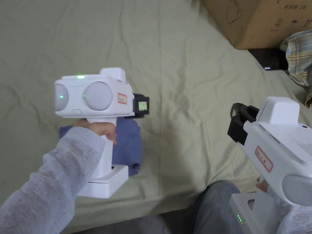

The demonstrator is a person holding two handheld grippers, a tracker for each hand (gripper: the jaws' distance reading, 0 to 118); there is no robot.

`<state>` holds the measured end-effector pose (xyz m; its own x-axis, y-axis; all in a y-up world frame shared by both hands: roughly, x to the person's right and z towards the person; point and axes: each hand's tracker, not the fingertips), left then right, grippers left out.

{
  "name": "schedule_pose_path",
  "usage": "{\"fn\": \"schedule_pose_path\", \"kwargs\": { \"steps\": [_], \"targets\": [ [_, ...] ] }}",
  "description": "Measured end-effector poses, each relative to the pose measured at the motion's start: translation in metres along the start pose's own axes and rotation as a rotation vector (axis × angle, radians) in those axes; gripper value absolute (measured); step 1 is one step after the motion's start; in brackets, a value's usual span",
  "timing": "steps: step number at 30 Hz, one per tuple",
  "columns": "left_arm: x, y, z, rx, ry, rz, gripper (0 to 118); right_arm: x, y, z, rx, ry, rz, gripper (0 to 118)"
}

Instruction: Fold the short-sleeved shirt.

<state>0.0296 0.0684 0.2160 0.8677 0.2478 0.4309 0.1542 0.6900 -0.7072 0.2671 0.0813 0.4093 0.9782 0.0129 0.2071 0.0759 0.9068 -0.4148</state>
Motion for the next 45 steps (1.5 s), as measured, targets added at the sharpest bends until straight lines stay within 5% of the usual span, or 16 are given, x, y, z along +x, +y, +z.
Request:
{"fn": "schedule_pose_path", "kwargs": {
  "steps": [1, 2, 3, 6, 17, 23, 26, 32, 38, 45],
  "targets": [
    [-0.002, 0.0, 0.007, 0.067, 0.073, -0.036, 50, -0.002, 0.001, 0.0, 0.005, 0.004, -0.001, 0],
    [-0.003, -0.004, 0.008, 0.109, 0.15, -0.061, 26, -0.005, 0.002, 0.0, 0.015, 0.006, -0.007, 0],
    [-0.004, -0.01, 0.007, 0.139, 0.222, -0.077, 14, -0.008, 0.002, 0.0, 0.028, 0.008, -0.012, 0],
    [-0.004, -0.036, 0.0, 0.124, 0.17, -0.055, 0, -0.017, 0.006, -0.003, 0.039, 0.026, -0.013, 0],
    [0.009, -0.124, -0.084, -0.123, 0.134, -0.214, 0, -0.028, 0.011, -0.004, 0.027, 0.05, 0.031, 0],
    [-0.015, -0.084, -0.074, -0.222, 0.048, 0.037, 0, -0.037, 0.014, 0.0, 0.028, 0.064, 0.052, 0],
    [-0.025, -0.071, -0.031, -0.001, 0.009, 0.049, 0, -0.044, 0.021, 0.002, 0.05, 0.088, 0.065, 0],
    [-0.047, -0.061, 0.069, 0.338, 0.2, -0.009, 0, -0.075, 0.038, -0.008, 0.095, 0.165, 0.069, 0],
    [-0.087, -0.084, 0.11, 0.441, 0.376, 0.016, 0, -0.135, 0.028, -0.035, 0.082, 0.265, 0.033, 0],
    [-0.11, -0.1, 0.134, 0.447, 0.419, 0.071, 0, -0.204, -0.047, -0.095, -0.168, 0.35, 0.063, 0]
  ]
}}
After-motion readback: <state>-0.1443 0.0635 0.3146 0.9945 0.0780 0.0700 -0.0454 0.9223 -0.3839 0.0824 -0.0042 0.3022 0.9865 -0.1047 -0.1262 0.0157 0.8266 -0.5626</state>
